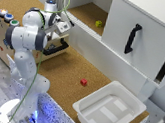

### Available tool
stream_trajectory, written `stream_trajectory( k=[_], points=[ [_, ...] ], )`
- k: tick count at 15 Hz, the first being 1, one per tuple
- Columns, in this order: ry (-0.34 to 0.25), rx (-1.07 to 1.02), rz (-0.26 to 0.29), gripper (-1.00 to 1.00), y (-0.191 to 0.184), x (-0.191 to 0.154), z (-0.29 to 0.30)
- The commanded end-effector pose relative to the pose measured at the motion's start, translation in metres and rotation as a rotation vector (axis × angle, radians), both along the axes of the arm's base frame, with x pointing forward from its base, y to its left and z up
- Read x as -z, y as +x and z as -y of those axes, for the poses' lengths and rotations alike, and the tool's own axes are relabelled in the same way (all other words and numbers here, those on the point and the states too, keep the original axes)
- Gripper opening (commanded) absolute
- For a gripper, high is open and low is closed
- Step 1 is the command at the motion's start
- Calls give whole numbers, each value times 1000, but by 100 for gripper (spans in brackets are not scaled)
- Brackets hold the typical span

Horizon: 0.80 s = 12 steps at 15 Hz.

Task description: Go towards the white box and store the purple object

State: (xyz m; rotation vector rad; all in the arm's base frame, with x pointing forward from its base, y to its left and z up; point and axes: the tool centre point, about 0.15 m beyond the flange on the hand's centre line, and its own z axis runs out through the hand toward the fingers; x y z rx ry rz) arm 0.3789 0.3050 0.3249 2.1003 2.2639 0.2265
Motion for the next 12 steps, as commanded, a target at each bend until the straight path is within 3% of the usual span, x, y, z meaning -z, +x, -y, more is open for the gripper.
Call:
stream_trajectory(
  k=[1, 5, 12],
  points=[
    [1, 90, 19, -100, 25, -35, -6],
    [19, 174, 36, -100, 41, -54, -9],
    [66, 413, 123, -100, 55, -111, 50]
  ],
)
